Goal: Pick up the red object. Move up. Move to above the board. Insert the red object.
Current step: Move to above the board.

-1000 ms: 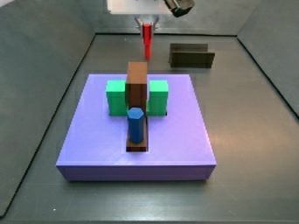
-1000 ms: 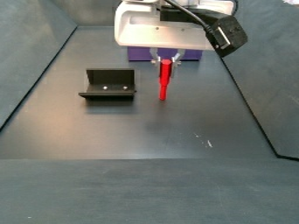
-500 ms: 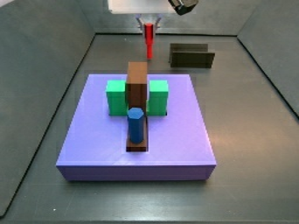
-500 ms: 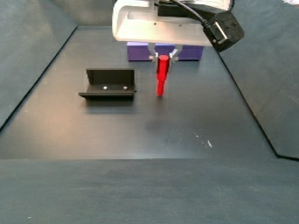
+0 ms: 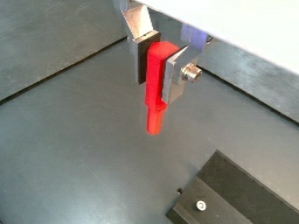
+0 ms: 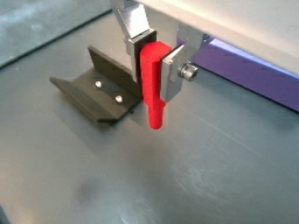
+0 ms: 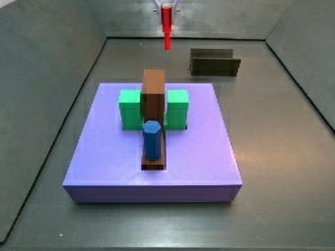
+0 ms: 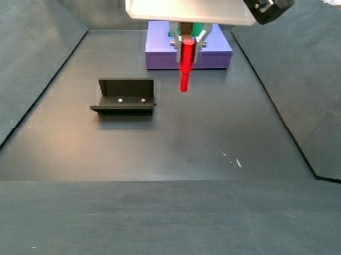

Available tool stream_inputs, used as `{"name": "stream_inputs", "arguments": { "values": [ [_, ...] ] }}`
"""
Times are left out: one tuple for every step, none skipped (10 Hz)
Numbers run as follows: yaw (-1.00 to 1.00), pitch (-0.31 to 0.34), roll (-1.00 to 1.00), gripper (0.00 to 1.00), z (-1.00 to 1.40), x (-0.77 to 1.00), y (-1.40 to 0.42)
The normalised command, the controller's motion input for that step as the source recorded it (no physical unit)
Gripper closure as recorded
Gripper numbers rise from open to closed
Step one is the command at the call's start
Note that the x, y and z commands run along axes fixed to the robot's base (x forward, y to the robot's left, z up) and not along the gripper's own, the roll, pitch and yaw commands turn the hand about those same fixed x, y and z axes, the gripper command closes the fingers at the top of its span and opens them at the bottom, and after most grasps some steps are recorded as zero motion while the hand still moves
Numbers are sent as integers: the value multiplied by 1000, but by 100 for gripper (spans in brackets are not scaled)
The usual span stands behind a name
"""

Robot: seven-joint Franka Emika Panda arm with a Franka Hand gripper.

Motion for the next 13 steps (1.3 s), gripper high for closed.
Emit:
{"name": "stream_inputs", "arguments": {
  "values": [
    [-6, 25, -4, 100, 1400, -21, -9],
    [-5, 45, 11, 100, 1400, -50, -5],
    [3, 25, 30, 100, 1400, 19, -5],
    [4, 67, 22, 100, 1400, 56, -5],
    [3, 94, 16, 100, 620, 11, -9],
    [1, 62, 18, 100, 212, 29, -4],
    [23, 441, -21, 100, 197, -23, -1400],
    [32, 425, 6, 100, 198, -29, -1400],
    [25, 343, 22, 100, 209, -19, -1400],
    [13, 283, -9, 100, 209, -13, -1400],
    [16, 171, 0, 100, 205, 4, -1400],
    [13, 127, 1, 100, 211, 28, -1400],
    [12, 123, -11, 100, 209, 50, -1400]
  ]
}}
